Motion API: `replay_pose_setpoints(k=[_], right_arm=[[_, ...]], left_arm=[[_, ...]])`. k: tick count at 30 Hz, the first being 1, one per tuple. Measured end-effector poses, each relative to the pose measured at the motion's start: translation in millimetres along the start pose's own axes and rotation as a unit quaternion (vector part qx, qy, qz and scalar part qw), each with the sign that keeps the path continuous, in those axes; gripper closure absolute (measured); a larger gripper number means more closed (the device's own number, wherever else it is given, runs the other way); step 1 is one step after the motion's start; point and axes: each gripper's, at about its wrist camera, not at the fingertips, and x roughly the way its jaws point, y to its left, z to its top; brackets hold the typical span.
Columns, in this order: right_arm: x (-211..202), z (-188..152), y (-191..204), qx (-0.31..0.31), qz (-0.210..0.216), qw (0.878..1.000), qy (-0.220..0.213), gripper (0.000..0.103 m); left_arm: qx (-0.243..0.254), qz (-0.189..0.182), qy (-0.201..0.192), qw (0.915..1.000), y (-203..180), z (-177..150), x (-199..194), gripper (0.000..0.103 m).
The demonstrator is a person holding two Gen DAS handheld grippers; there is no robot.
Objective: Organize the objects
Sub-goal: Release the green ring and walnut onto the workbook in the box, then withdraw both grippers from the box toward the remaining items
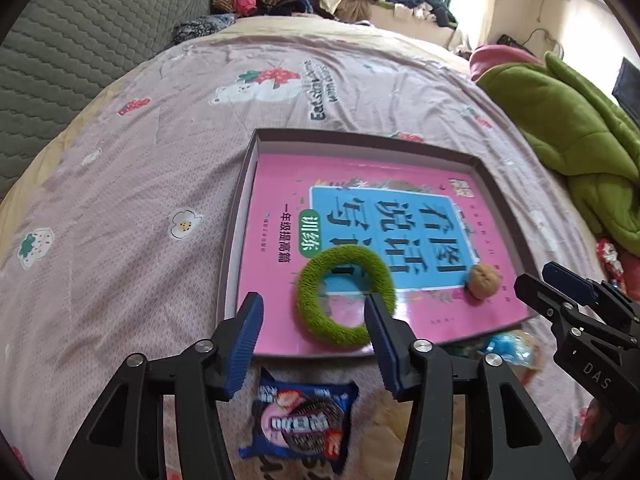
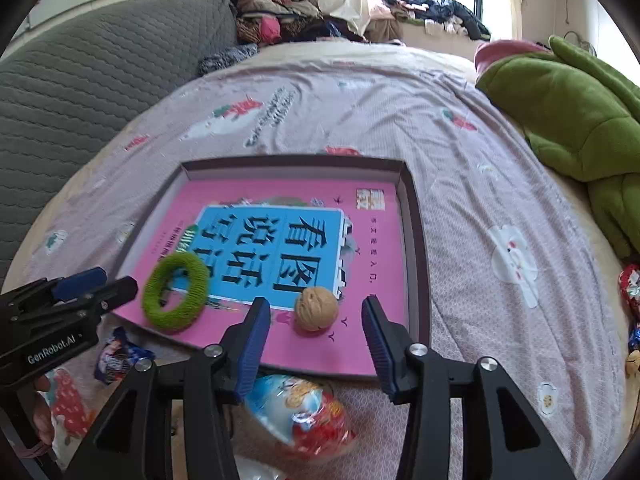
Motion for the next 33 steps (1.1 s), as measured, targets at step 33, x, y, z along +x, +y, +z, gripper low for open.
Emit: replay_pose_setpoints(k=[33], right_arm=[[-116, -33, 25, -0.046, 0.013, 0.996, -0.08, 0.054]], left_arm=[[0.011, -0.028, -0.048, 0.9984, -9, -36, -100, 0.048]])
